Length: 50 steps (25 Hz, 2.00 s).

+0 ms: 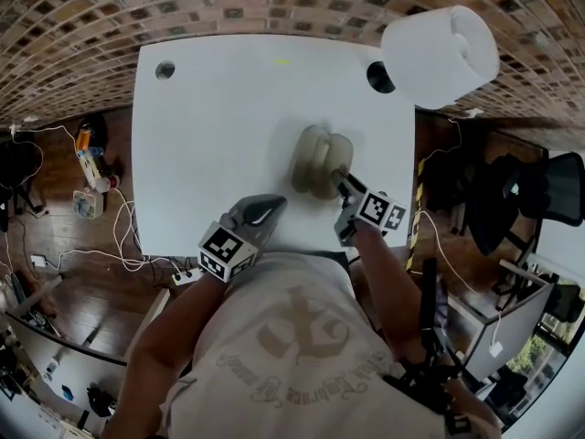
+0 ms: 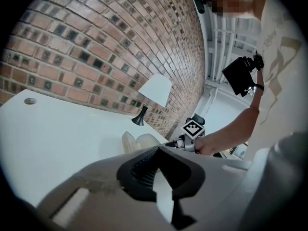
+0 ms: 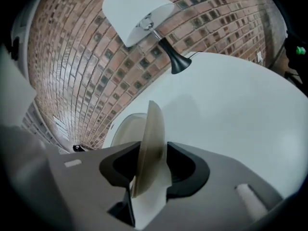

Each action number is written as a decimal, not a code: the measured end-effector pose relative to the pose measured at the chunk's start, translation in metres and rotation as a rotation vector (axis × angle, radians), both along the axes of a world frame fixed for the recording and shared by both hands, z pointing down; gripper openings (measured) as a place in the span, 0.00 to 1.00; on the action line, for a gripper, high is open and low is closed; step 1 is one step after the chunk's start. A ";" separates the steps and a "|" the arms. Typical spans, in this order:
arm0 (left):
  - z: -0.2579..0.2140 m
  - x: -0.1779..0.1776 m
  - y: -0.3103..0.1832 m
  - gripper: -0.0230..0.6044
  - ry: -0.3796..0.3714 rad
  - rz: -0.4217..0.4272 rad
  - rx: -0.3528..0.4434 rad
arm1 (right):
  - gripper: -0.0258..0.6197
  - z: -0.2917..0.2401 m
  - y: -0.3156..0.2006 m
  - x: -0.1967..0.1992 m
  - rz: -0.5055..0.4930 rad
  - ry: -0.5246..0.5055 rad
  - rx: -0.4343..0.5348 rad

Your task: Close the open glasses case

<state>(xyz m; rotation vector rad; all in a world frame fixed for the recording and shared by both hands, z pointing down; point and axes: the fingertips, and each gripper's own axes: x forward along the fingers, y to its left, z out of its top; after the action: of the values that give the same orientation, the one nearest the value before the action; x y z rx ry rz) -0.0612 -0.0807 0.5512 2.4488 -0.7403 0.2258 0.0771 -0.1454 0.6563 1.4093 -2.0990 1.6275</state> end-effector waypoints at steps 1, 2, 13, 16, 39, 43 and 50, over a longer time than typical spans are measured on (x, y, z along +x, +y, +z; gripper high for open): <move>0.000 -0.001 0.000 0.04 0.000 -0.001 0.002 | 0.27 0.000 0.001 -0.001 0.010 -0.019 -0.004; 0.000 -0.001 0.000 0.04 -0.001 -0.001 0.003 | 0.24 -0.001 0.001 0.000 0.022 -0.037 -0.005; -0.002 0.007 0.003 0.04 0.005 0.031 0.013 | 0.24 -0.018 0.003 0.038 0.072 0.010 -0.008; -0.002 0.007 0.004 0.04 0.010 0.032 0.014 | 0.24 -0.021 0.006 0.052 0.069 0.081 -0.023; 0.000 0.006 0.008 0.04 0.015 0.035 0.007 | 0.51 -0.067 0.015 0.008 -0.152 0.358 0.095; 0.002 0.006 0.008 0.04 0.011 0.040 0.005 | 0.48 -0.067 0.015 -0.005 -0.199 0.322 0.126; 0.001 0.010 0.006 0.04 0.009 0.050 0.004 | 0.17 -0.056 0.005 -0.021 -0.247 0.281 0.154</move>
<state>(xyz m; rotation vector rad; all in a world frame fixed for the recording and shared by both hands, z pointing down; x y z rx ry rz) -0.0509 -0.0745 0.5524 2.4730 -0.6769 0.2318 0.0559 -0.1404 0.5998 1.2713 -2.1644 1.1282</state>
